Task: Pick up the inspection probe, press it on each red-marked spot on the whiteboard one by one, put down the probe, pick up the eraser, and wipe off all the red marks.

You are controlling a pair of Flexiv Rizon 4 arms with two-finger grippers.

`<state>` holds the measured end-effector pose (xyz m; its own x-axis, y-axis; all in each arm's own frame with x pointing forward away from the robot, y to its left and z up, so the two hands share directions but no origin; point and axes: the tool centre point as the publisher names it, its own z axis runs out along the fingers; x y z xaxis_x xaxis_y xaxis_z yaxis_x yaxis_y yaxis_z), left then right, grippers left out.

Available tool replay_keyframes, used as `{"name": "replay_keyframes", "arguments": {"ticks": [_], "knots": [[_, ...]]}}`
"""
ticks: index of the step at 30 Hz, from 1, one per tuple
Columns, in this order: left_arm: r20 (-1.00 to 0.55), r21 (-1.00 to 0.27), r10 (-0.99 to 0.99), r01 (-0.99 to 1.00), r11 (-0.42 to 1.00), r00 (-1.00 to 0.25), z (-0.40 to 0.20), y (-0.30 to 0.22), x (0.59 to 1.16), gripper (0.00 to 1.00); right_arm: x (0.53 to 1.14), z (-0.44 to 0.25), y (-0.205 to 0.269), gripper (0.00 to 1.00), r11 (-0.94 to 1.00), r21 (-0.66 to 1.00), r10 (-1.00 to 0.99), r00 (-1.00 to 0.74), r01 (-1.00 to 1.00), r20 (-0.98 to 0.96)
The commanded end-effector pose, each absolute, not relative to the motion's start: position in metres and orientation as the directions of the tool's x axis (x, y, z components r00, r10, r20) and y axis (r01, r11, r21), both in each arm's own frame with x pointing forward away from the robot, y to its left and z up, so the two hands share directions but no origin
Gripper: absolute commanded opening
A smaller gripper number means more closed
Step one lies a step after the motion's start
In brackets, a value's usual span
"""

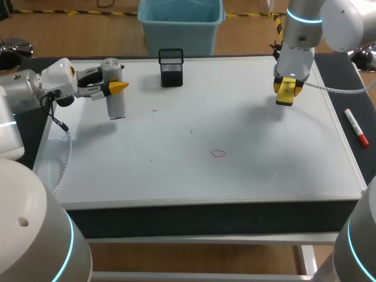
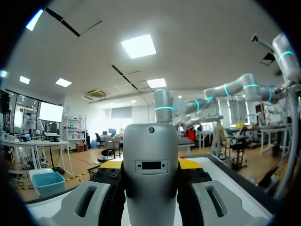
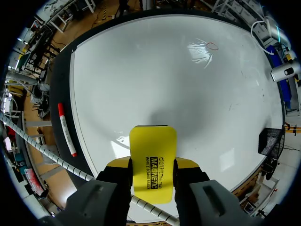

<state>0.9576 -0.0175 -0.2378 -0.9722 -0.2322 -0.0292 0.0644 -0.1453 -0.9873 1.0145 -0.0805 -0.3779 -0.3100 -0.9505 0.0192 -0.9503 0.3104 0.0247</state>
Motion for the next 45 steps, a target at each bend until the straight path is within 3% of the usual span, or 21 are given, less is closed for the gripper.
{"name": "replay_keyframes", "arguments": {"ticks": [1, 14, 21, 45], "knots": [[-0.029, -0.988, -0.237, 0.064, -0.141, -0.971, -0.235, -0.017, 0.955, 0.0, 1.015, -0.377, -0.081, 0.0, 0.308, 0.024, -0.951, -0.308, -0.951, 0.021], [-0.029, -0.988, -0.237, 0.064, -0.141, -0.971, -0.235, -0.017, 0.955, 0.0, 1.015, -0.377, -0.081, 0.0, 0.308, 0.024, -0.951, -0.308, -0.951, 0.021], [-0.029, -0.988, -0.237, 0.064, -0.141, -0.971, -0.235, -0.017, 0.955, 0.0, 0.986, -0.386, -0.055, 0.0, 0.277, 0.016, -0.961, -0.277, -0.961, 0.018], [-0.029, -0.988, -0.237, 0.064, -0.141, -0.971, -0.235, -0.017, 0.955, 0.0, 0.867, -0.384, 0.123, 0.0, 0.04, -0.022, -0.999, -0.04, -0.999, -0.025]]}}
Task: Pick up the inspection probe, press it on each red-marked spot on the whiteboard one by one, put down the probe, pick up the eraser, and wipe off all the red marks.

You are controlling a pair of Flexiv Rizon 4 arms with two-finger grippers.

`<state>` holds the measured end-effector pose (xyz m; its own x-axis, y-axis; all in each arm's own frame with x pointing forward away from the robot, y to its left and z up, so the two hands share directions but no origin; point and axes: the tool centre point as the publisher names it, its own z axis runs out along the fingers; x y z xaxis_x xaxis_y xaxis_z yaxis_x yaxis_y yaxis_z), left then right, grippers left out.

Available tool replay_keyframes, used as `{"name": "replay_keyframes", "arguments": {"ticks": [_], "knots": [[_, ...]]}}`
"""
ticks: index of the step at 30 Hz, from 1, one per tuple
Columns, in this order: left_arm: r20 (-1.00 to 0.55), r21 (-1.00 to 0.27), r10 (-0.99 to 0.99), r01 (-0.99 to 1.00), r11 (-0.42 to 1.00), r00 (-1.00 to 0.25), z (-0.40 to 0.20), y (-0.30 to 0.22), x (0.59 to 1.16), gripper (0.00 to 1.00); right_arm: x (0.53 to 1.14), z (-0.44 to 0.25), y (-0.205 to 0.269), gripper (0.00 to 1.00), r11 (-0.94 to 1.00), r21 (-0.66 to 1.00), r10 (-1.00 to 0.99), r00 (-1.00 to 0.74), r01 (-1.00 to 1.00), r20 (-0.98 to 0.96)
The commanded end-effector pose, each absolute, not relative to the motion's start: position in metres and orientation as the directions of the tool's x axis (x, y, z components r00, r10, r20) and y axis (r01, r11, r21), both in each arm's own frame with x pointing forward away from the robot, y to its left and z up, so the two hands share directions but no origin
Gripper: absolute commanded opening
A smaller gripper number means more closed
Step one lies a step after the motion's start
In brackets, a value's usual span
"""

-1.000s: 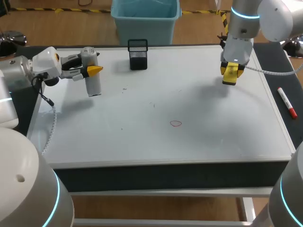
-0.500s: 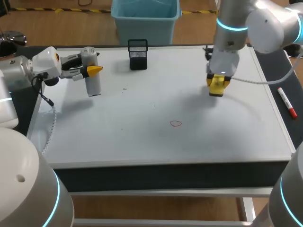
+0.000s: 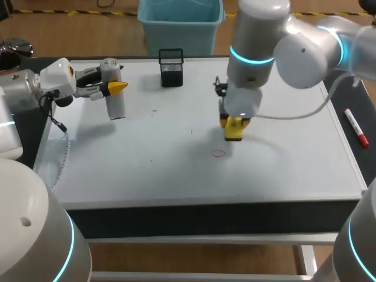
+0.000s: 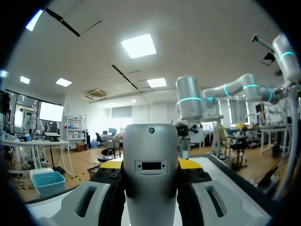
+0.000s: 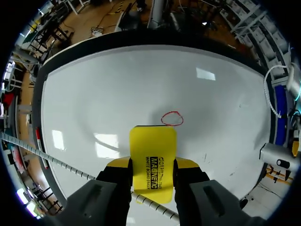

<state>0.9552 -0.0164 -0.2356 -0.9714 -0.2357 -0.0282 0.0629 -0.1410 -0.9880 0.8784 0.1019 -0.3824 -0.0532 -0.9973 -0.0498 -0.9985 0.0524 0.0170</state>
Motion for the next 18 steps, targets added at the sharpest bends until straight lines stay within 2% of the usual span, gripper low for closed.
{"name": "replay_keyframes", "arguments": {"ticks": [1, 12, 18], "knots": [[-0.029, -0.988, -0.237, 0.064, -0.141, -0.971, -0.235, -0.017, 0.955, 0.0, 0.863, -0.385, 0.129, 0.0, 0.034, -0.027, -0.999, -0.034, -0.999, -0.017], [-0.029, -0.988, -0.237, 0.064, -0.141, -0.971, -0.235, -0.017, 0.955, 0.0, 0.844, -0.387, 0.17, 0.0, 0.02, -0.037, -1.0, -0.019, -0.999, -0.021], [-0.029, -0.988, -0.237, 0.064, -0.141, -0.971, -0.235, -0.017, 0.955, 0.0, 0.837, -0.4, 0.177, 0.0, 0.024, -0.036, -0.999, -0.023, -0.999, -0.028]]}}
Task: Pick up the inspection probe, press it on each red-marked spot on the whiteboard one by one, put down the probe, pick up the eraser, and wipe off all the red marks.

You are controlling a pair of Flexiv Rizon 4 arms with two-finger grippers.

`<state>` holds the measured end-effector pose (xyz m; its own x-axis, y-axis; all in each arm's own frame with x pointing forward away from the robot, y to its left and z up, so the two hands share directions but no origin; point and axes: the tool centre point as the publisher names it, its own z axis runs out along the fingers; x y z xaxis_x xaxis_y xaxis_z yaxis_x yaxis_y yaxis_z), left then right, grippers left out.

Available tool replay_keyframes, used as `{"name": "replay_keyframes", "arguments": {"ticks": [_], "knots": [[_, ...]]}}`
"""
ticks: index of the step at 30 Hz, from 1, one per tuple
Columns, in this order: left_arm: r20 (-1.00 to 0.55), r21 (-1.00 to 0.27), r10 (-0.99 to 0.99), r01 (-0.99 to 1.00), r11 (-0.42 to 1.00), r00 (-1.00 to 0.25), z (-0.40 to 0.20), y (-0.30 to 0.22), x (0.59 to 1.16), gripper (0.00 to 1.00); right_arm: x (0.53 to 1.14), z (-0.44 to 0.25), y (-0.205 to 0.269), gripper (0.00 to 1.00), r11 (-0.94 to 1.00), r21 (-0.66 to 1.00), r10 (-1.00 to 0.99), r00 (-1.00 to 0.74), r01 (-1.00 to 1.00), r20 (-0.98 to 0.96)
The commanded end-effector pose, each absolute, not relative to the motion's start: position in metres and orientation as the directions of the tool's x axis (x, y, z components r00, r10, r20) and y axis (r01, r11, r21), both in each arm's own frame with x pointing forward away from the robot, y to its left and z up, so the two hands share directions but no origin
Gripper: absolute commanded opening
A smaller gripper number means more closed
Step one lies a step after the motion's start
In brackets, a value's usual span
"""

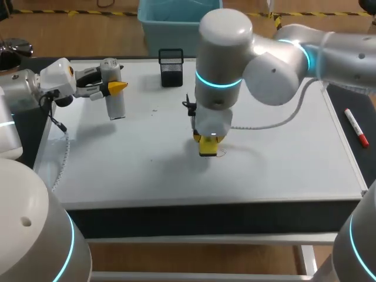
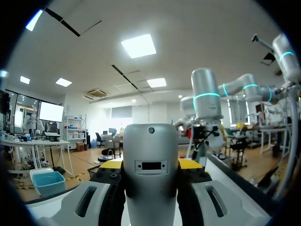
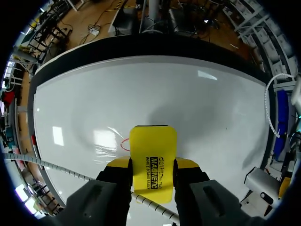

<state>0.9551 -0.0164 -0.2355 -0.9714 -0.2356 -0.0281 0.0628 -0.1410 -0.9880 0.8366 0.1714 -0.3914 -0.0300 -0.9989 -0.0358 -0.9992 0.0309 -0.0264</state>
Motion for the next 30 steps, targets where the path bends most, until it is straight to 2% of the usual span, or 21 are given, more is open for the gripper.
{"name": "replay_keyframes", "arguments": {"ticks": [1, 30], "knots": [[-0.029, -0.988, -0.237, 0.064, -0.141, -0.971, -0.235, -0.017, 0.955, 0.0, 0.836, -0.401, 0.177, 0.0, 0.025, -0.034, -0.999, -0.024, -0.999, -0.031], [-0.029, -0.988, -0.237, 0.064, -0.141, -0.971, -0.235, -0.017, 0.955, 0.0, 0.818, -0.423, 0.166, 0.0, 0.049, -0.011, -0.998, -0.049, -0.999, -0.049]]}}
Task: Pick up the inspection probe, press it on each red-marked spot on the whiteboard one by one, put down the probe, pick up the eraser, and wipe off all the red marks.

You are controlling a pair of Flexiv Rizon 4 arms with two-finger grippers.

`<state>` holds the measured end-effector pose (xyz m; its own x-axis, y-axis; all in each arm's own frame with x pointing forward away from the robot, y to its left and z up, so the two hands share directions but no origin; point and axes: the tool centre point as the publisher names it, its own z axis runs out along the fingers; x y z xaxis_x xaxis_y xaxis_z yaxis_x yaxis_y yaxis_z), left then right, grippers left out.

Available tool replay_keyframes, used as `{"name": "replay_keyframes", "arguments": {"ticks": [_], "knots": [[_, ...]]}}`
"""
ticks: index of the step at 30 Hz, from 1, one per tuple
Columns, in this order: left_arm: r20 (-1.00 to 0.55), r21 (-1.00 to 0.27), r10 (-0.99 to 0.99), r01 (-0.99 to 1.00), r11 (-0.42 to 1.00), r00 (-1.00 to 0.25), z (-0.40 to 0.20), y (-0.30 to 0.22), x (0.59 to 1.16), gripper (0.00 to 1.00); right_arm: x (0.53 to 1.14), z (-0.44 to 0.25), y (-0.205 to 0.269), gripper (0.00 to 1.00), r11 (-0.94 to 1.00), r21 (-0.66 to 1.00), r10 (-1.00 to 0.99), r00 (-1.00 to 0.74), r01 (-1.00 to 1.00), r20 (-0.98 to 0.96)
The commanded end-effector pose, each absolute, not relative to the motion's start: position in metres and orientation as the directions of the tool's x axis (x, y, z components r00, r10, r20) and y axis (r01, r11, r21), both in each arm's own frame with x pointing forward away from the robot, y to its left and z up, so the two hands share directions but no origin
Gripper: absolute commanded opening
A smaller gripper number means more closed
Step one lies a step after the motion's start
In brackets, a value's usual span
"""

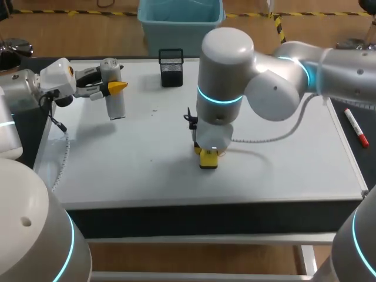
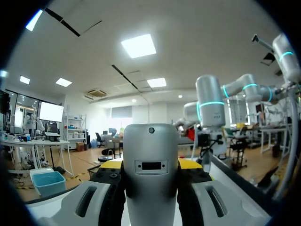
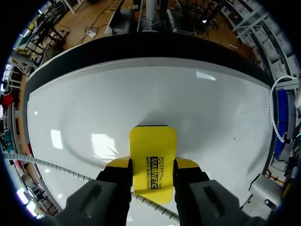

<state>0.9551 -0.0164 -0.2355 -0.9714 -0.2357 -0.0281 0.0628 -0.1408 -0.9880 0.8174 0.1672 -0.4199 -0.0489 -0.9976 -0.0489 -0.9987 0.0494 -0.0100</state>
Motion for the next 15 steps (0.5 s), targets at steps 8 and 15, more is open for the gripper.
{"name": "replay_keyframes", "arguments": {"ticks": [8, 15], "knots": [[-0.029, -0.988, -0.237, 0.064, -0.141, -0.971, -0.235, -0.017, 0.955, 0.0, 0.819, -0.428, 0.163, 0.0, 0.058, -0.002, -0.997, -0.058, -0.998, -0.045], [-0.029, -0.988, -0.237, 0.064, -0.141, -0.971, -0.235, -0.017, 0.955, 0.0, 0.822, -0.427, 0.154, 0.0, 0.079, -0.008, -0.996, -0.078, -0.997, -0.034]]}}
